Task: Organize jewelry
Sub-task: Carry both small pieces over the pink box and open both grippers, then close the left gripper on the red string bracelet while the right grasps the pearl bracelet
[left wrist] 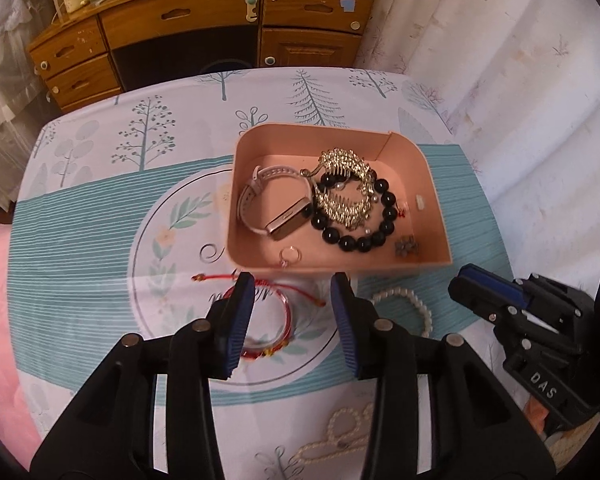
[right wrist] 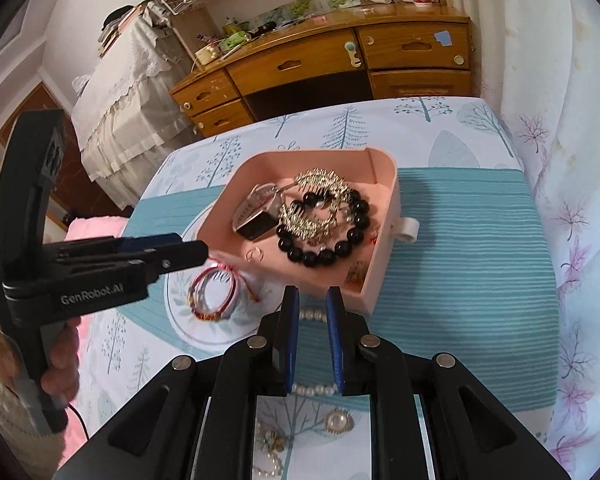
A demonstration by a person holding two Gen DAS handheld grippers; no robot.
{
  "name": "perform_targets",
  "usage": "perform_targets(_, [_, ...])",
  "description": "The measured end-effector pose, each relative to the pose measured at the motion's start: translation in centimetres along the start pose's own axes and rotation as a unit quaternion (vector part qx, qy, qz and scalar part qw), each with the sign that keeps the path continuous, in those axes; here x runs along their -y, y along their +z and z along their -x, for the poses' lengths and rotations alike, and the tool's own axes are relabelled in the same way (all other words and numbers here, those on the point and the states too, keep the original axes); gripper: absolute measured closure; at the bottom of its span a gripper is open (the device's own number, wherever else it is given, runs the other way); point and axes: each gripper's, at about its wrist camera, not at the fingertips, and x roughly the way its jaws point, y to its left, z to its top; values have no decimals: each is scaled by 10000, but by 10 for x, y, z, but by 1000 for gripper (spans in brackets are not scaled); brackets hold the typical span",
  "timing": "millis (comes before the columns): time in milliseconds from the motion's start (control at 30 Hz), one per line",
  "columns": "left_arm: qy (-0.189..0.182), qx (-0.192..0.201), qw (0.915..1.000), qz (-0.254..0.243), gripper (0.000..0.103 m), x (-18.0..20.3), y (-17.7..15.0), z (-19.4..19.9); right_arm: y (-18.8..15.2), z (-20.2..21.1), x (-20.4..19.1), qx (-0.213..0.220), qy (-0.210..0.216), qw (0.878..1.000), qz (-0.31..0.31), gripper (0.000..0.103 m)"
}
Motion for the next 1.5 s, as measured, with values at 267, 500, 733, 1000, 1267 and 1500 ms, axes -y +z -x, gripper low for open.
perform_targets(267, [165, 85, 9993, -318, 67, -2, -18, 25, -11, 18, -14, -133, -24, 9995, 286, 89])
perform_targets(500, [161, 76, 9989, -433, 67, -6, -31, 38, -16, 34, -27, -293, 88, 9988, 379, 80])
perform_targets(733, [194, -37, 9967, -786, 67, -9, -45, 33, -23, 31, -42, -469, 118, 9972, 575, 76])
perform_targets(1000, [287, -285, 9844, -1714, 67, -3, -68, 5, -29, -3, -42, -899, 166, 9947, 473, 76])
perform_targets(1267, [630, -256, 9634, -2593, 67, 20, -82, -20, -29, -38, -32, -1228, 191, 9921, 154, 76])
perform_targets(1500, [647, -386, 9585, -2750, 67, 24, -75, -42, -30, -50, -33, -1303, 259, 9911, 128, 76])
